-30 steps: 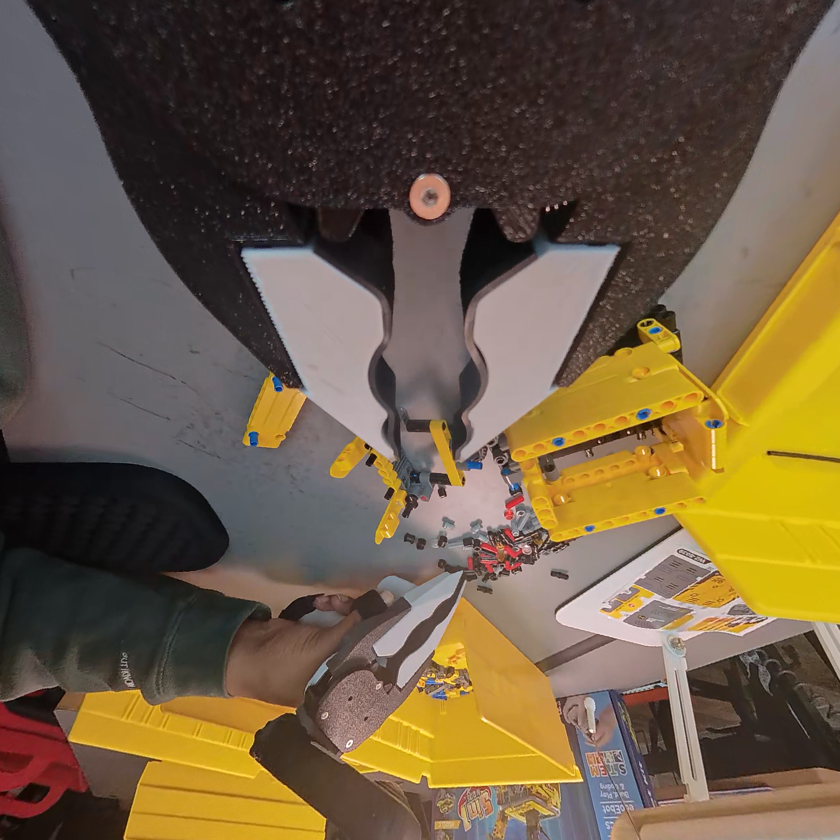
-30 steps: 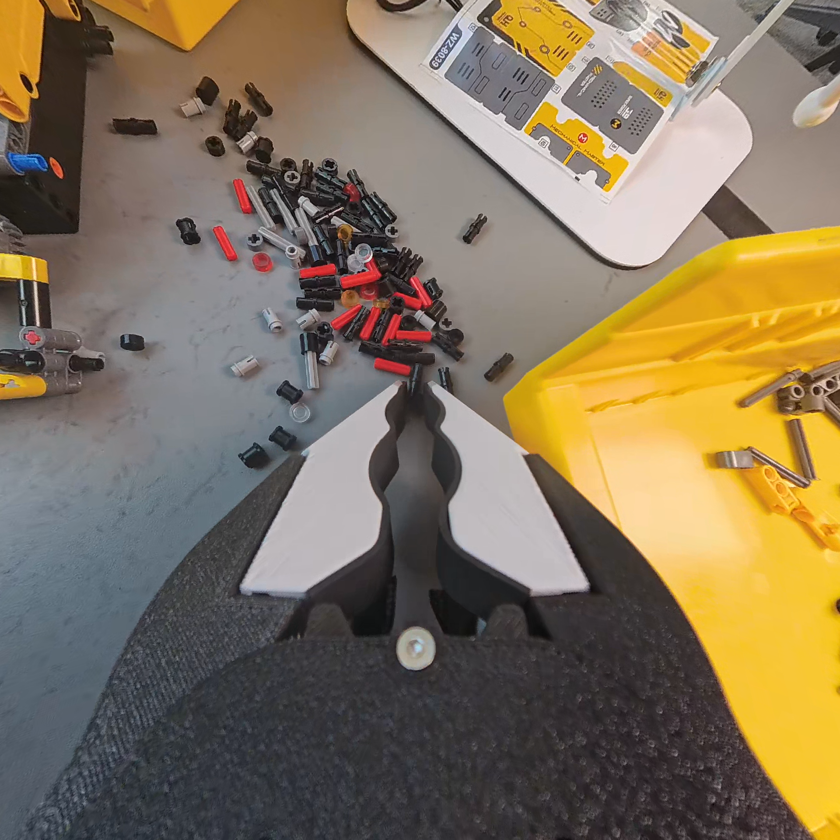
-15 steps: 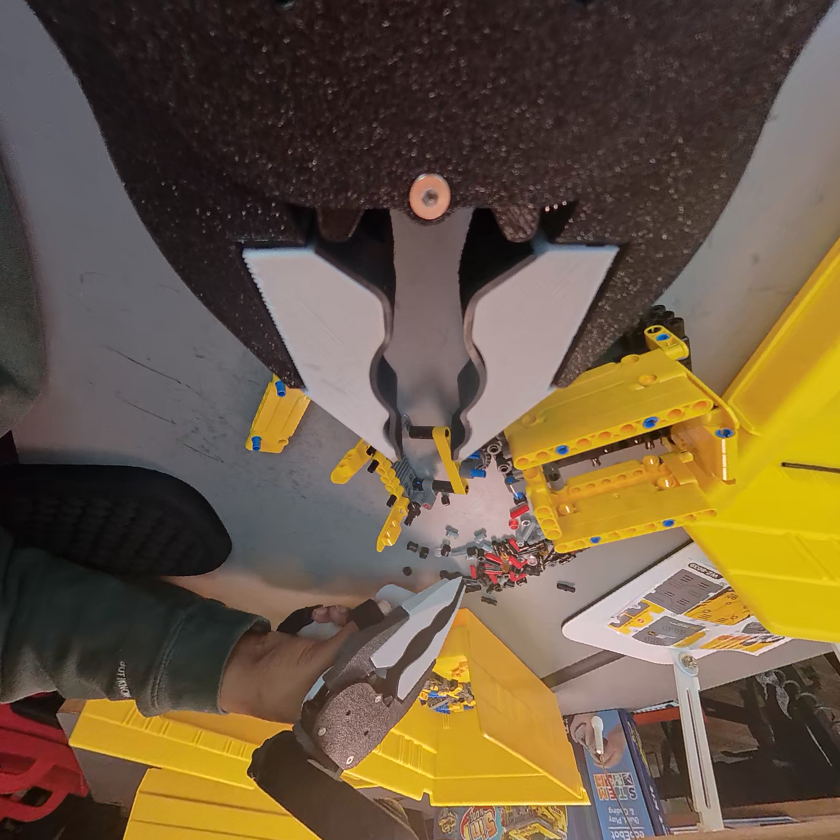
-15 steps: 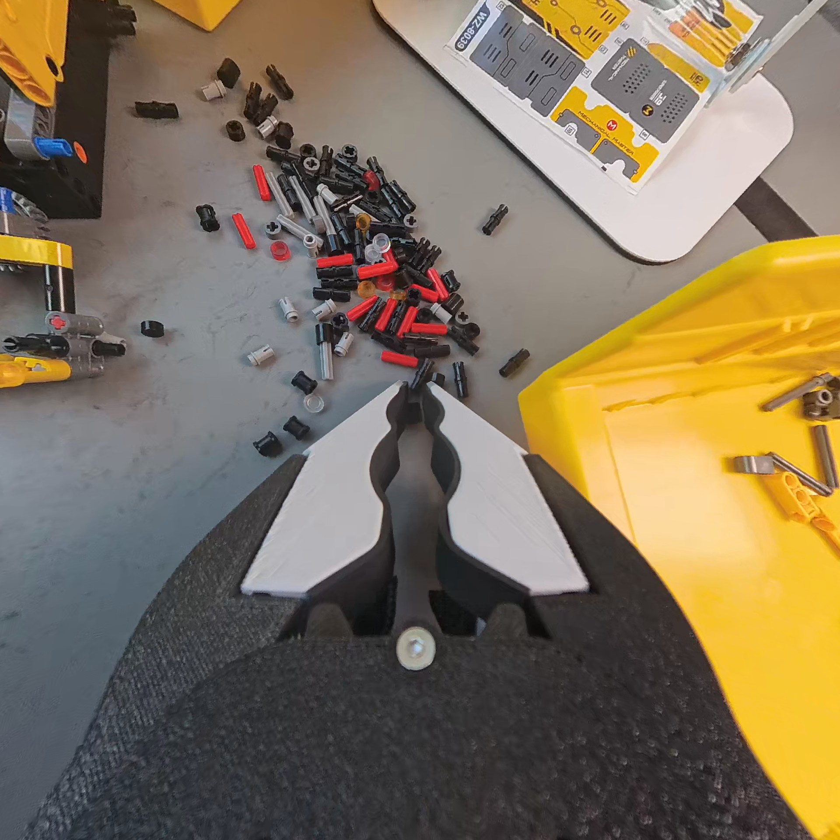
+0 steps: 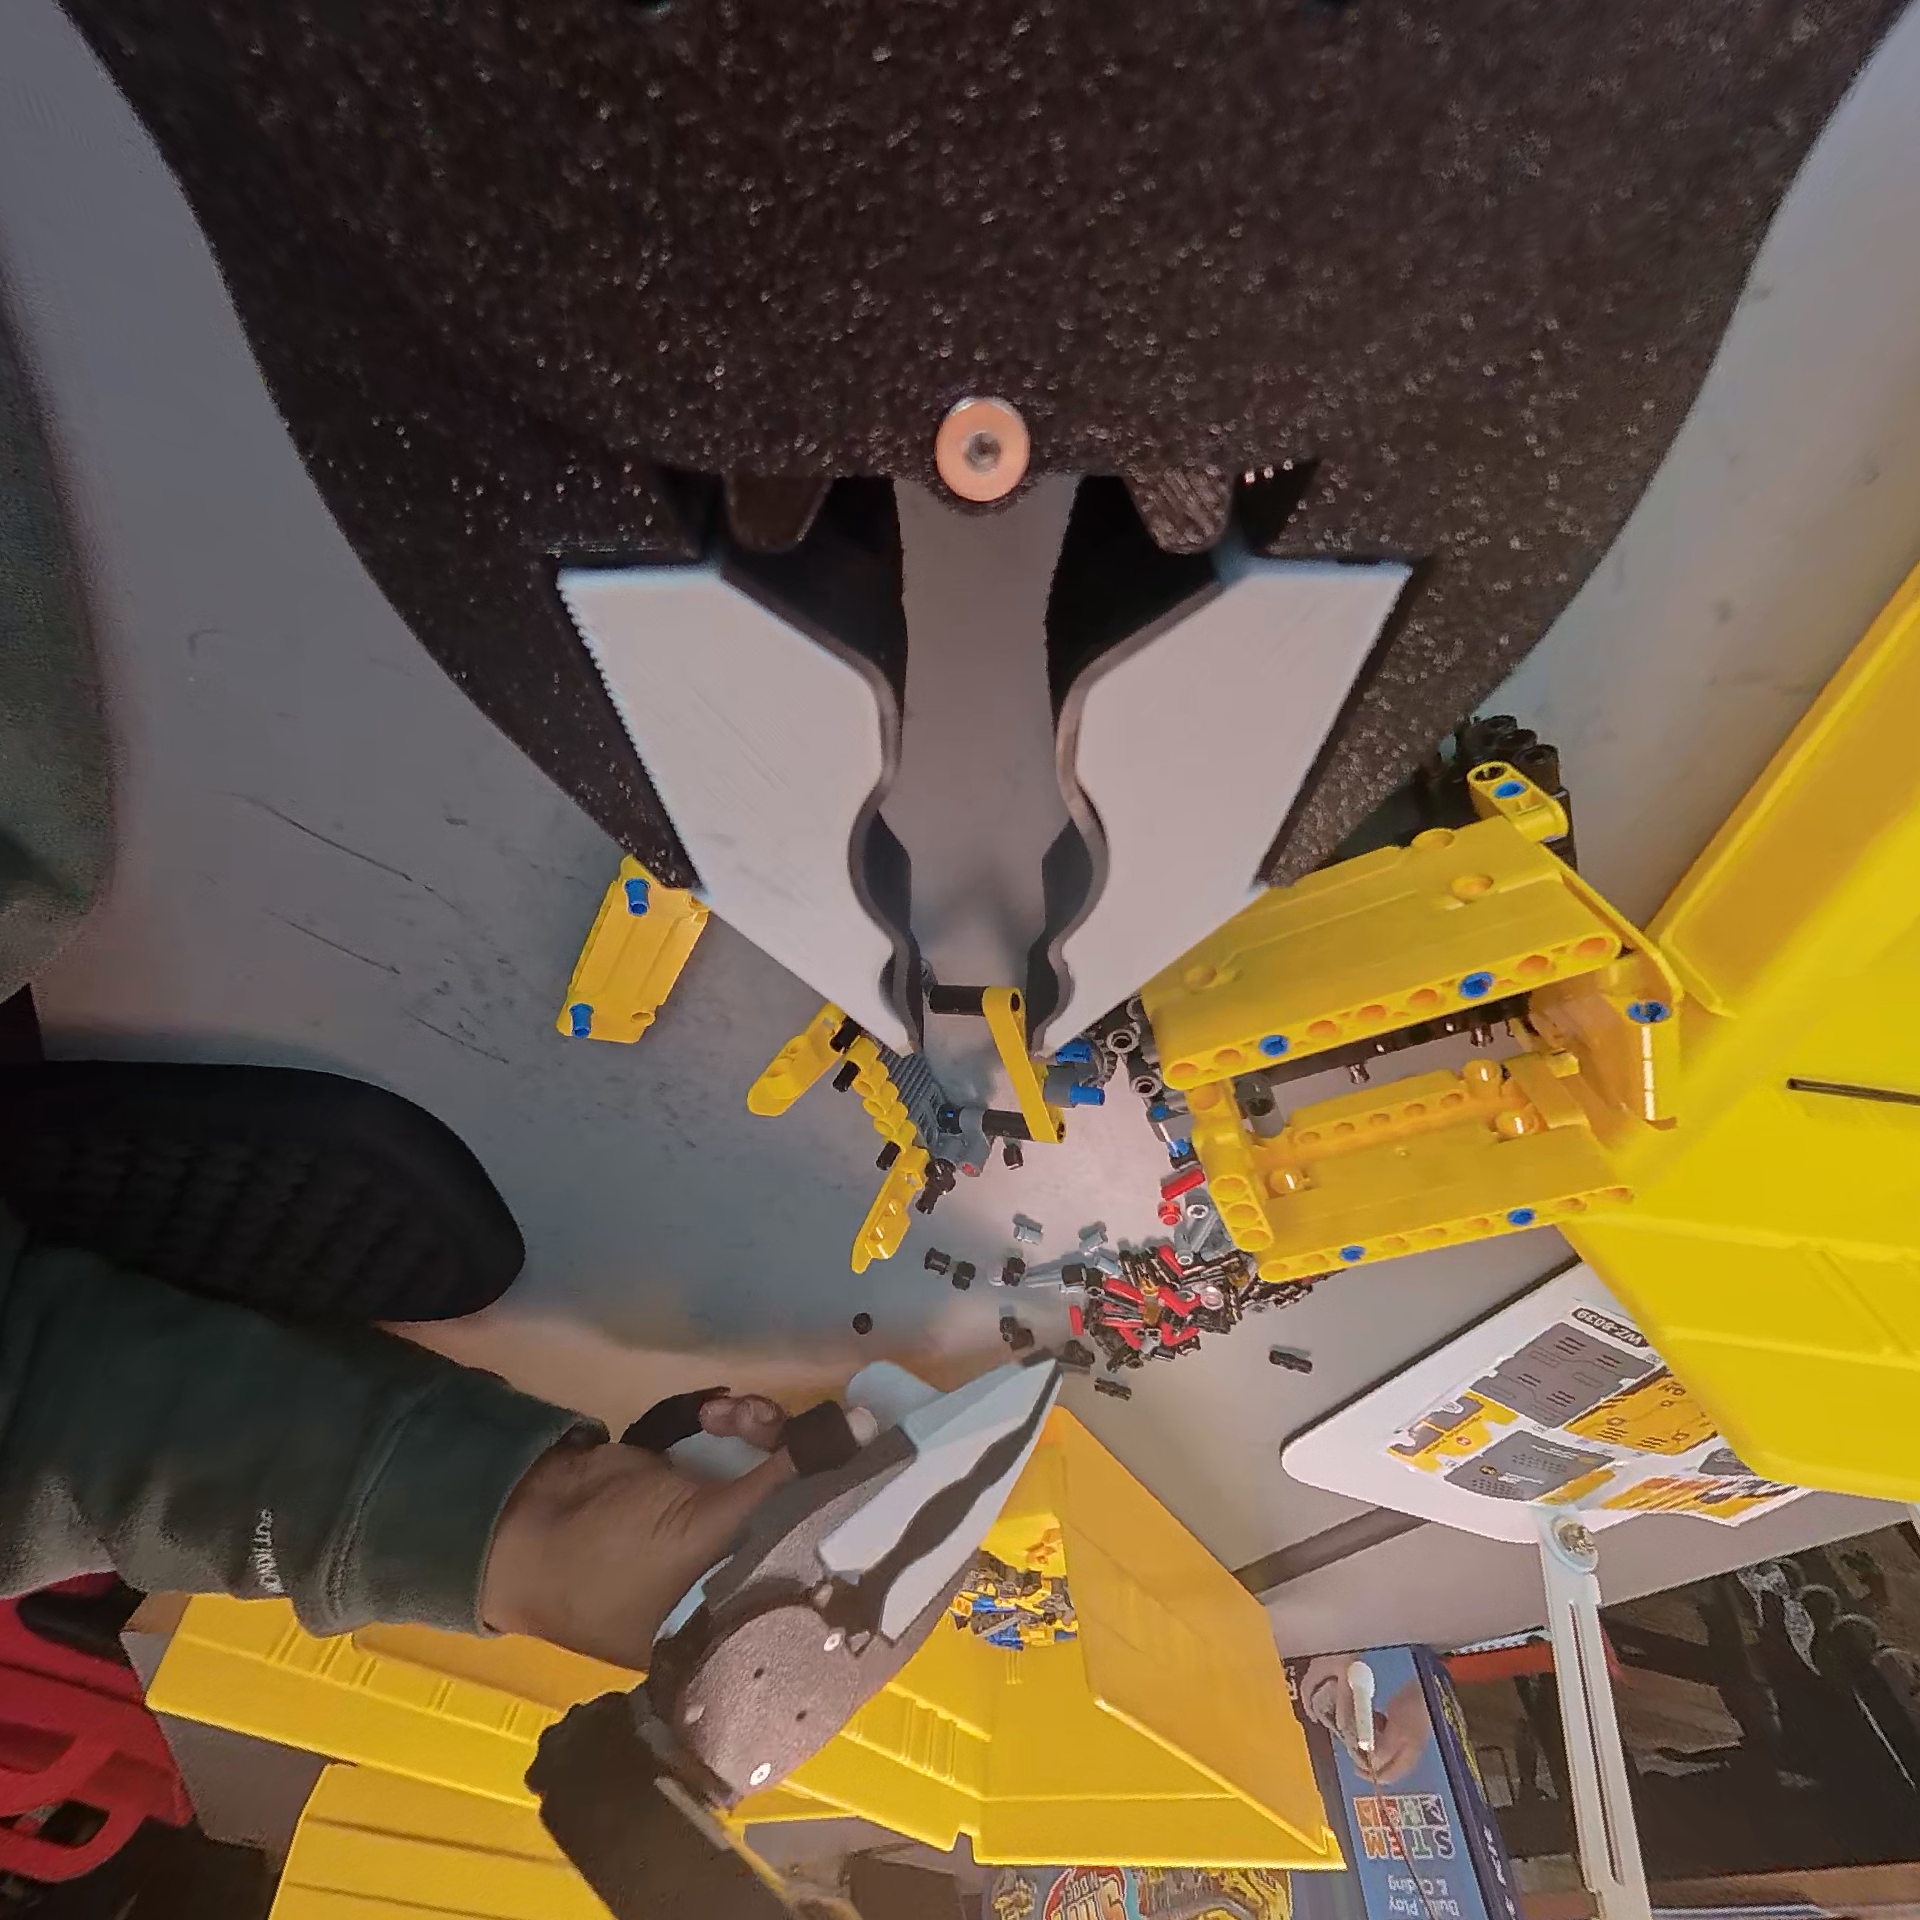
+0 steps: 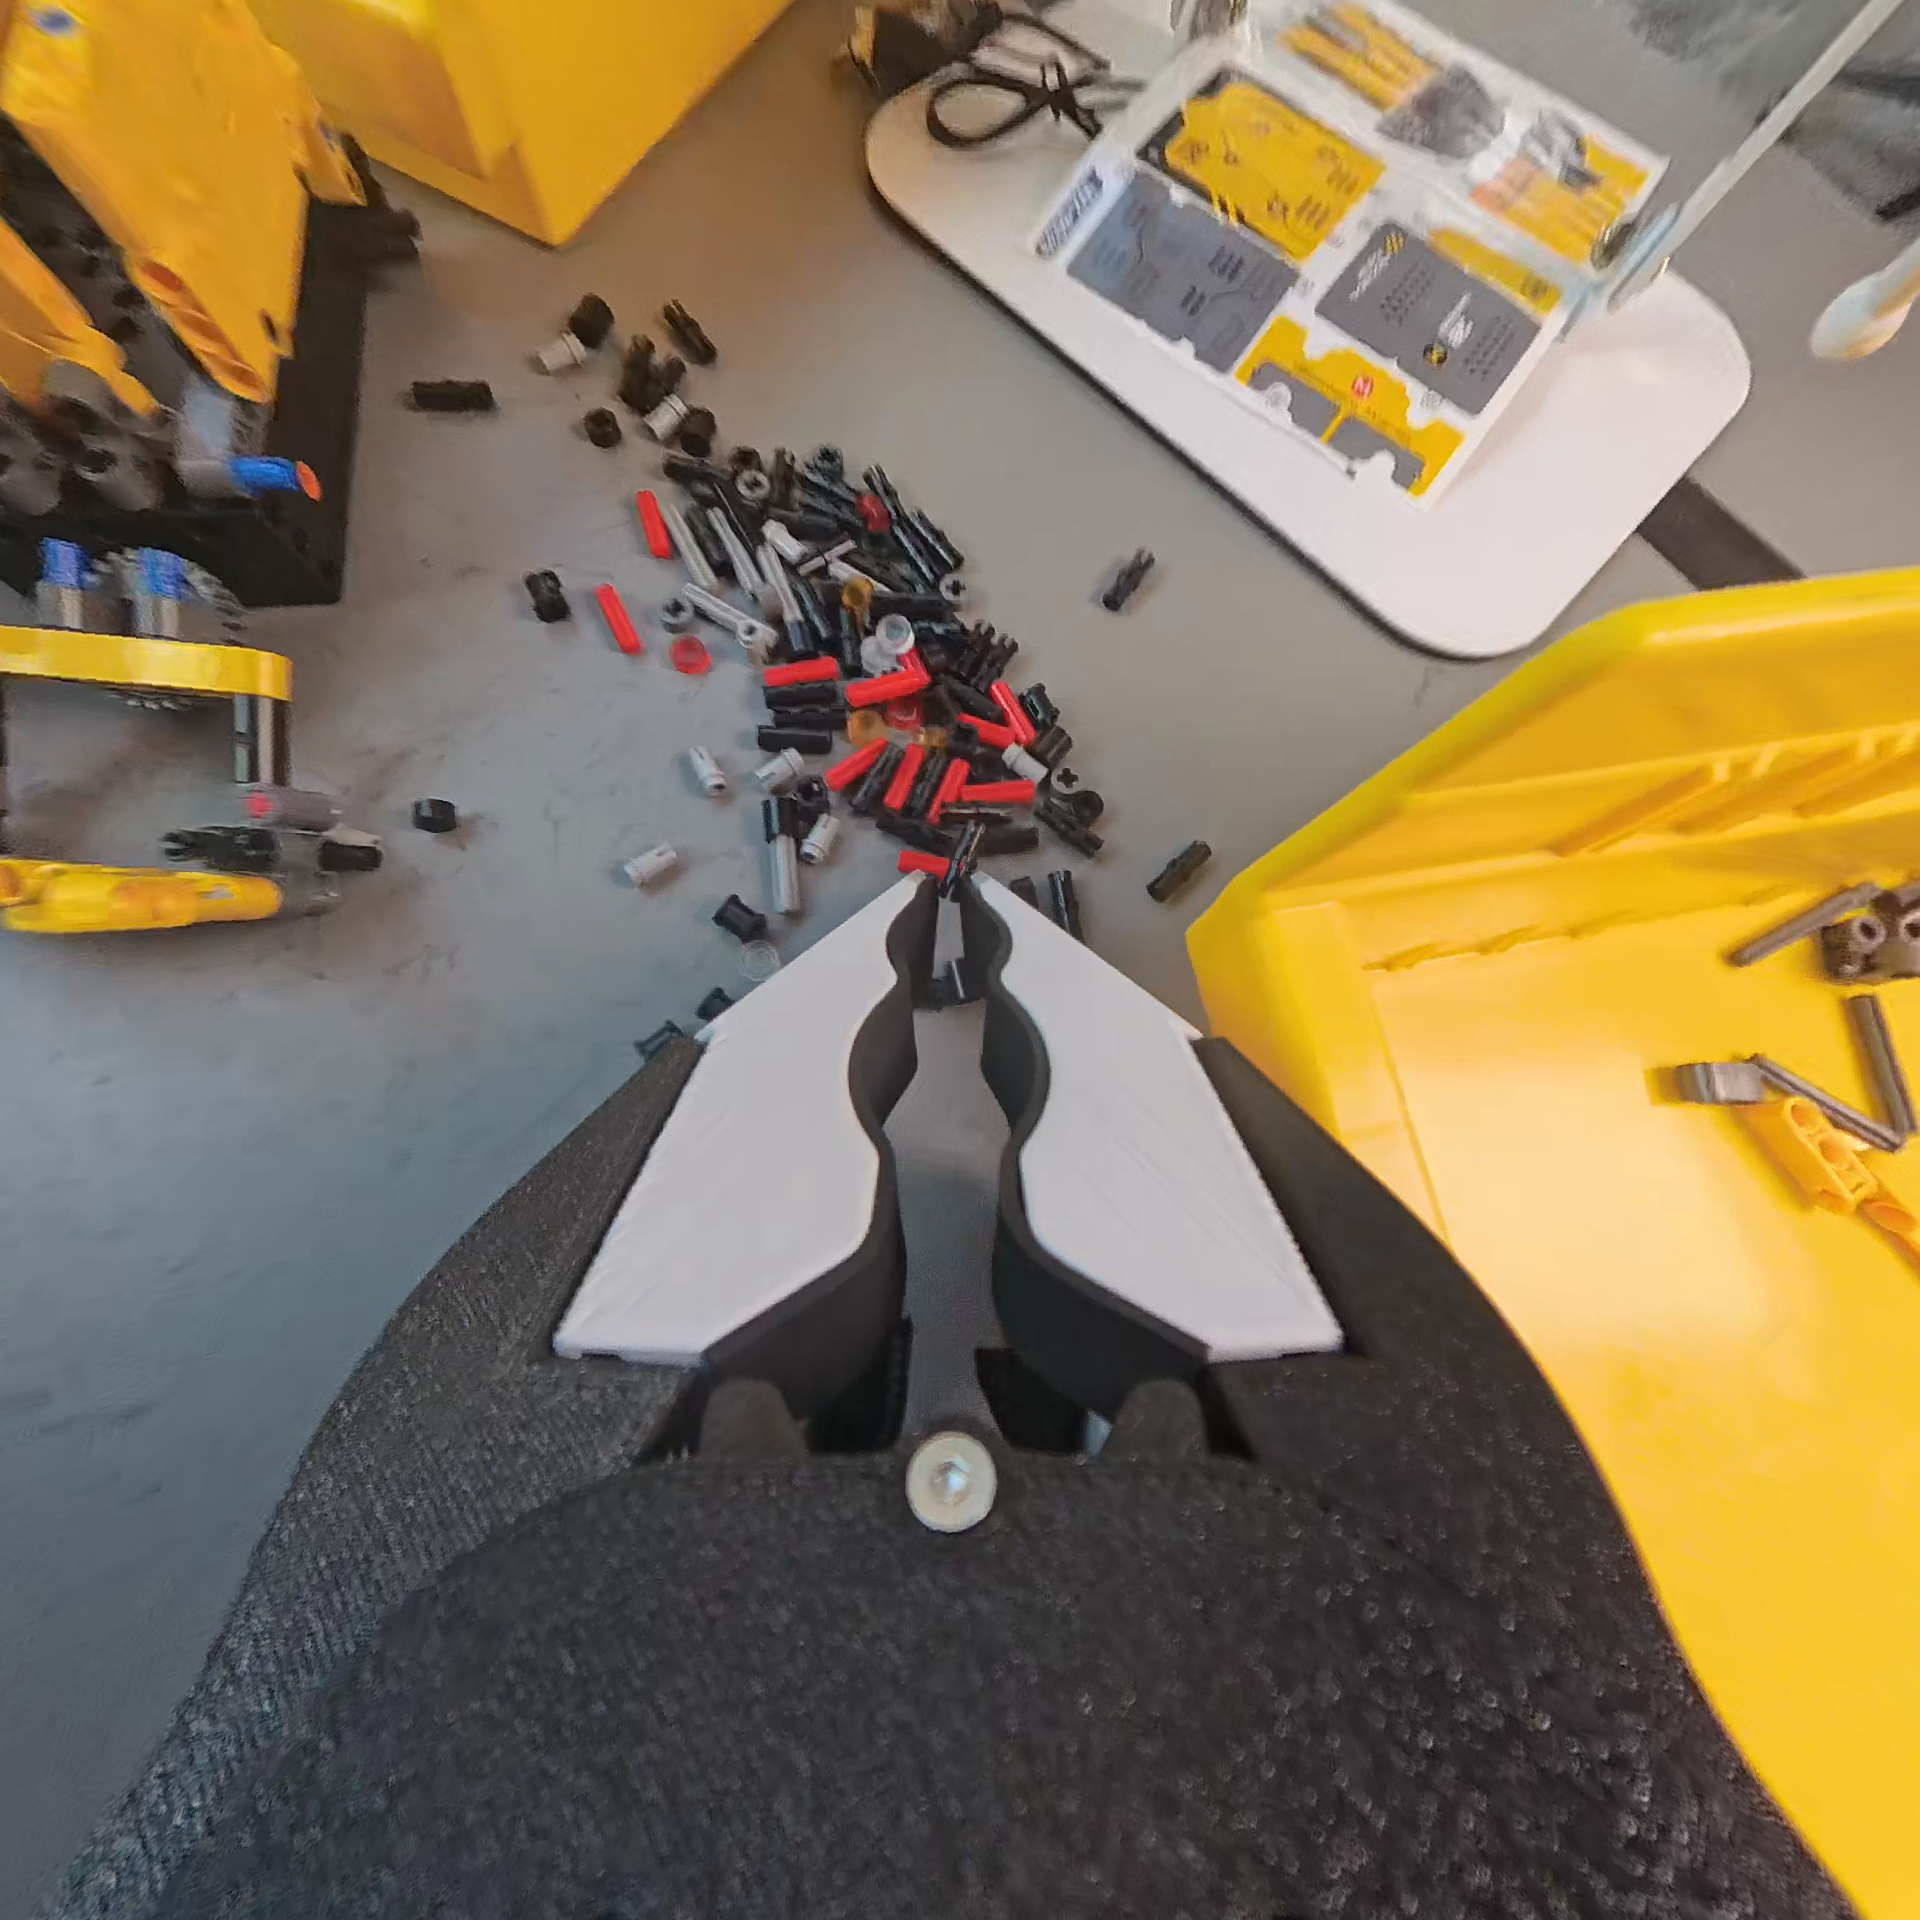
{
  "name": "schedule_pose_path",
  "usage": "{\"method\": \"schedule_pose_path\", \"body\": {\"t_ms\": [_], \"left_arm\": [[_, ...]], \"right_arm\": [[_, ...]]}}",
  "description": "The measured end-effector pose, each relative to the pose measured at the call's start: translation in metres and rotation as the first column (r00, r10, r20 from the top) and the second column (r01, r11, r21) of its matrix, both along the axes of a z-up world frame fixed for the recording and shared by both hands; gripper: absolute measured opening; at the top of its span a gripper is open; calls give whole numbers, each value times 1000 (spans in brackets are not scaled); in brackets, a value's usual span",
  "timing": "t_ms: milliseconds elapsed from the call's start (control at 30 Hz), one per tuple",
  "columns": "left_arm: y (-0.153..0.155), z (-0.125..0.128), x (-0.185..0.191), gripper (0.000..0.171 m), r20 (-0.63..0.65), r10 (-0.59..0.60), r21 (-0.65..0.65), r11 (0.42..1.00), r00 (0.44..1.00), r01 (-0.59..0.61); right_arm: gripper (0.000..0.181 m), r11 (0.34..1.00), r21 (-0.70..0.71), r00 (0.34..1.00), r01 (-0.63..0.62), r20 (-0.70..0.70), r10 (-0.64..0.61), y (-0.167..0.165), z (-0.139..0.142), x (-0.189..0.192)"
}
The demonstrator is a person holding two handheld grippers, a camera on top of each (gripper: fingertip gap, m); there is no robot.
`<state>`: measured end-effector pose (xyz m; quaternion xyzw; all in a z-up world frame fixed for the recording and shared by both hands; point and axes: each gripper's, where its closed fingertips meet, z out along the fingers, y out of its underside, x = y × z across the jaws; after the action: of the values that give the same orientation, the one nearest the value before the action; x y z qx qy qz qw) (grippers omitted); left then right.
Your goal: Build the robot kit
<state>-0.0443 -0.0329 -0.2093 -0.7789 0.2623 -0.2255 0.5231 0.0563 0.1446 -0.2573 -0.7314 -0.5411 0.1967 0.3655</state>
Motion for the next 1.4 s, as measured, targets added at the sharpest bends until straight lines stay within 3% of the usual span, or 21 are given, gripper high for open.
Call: {"method": "schedule_pose_path", "body": {"t_ms": [100, 167, 300, 500, 600, 667, 800, 933, 1233, 1400], "left_arm": [[1, 0, -1, 18, 0, 4, 0, 1000, 1000, -4], [1, -1, -1, 18, -1, 5, -5, 1000, 1000, -5], [2, -2, -2, 18, 3, 10, -14, 1000, 1000, -10], [2, -3, -1, 17, -9, 13, -12, 1000, 1000, -13], [2, -3, -1, 17, -14, 14, -7, 1000, 1000, -14], [2, -3, -1, 17, -18, 12, -6, 1000, 1000, -12], [1, -3, 1, 17, -29, 5, -6, 1000, 1000, -5], [0, -4, 2, 17, -36, -3, -9, 1000, 999, 3], [0, -6, 1, 17, -29, -1, -25, 1000, 1000, 0], [-1, -6, 2, 16, -34, -7, -26, 1000, 999, 7]], "right_arm": [[3, 987, 68, 983, -147, -98, 153, -28, 38, -3], [3, 945, 60, 941, -320, -94, 325, -68, 48, 0], [3, 795, 38, 796, -605, 24, 605, -148, 23, 10], [4, 767, -63, 755, -639, 138, 641, -171, -15, 23], [13, 789, -48, 781, -613, 116, 614, -161, -8, 20], [15, 833, 6, 831, -553, 76, 551, -139, 10, 15], [11, 943, 90, 946, -319, -32, 323, -72, 48, 10], [0, 979, 134, 987, -153, -22, 157, -20, 47, 9], [4, 988, -3, 983, -154, 101, 153, -17, 7, -32], [5, 985, -68, 976, -160, 137, 168, -18, -2, -45]]}}
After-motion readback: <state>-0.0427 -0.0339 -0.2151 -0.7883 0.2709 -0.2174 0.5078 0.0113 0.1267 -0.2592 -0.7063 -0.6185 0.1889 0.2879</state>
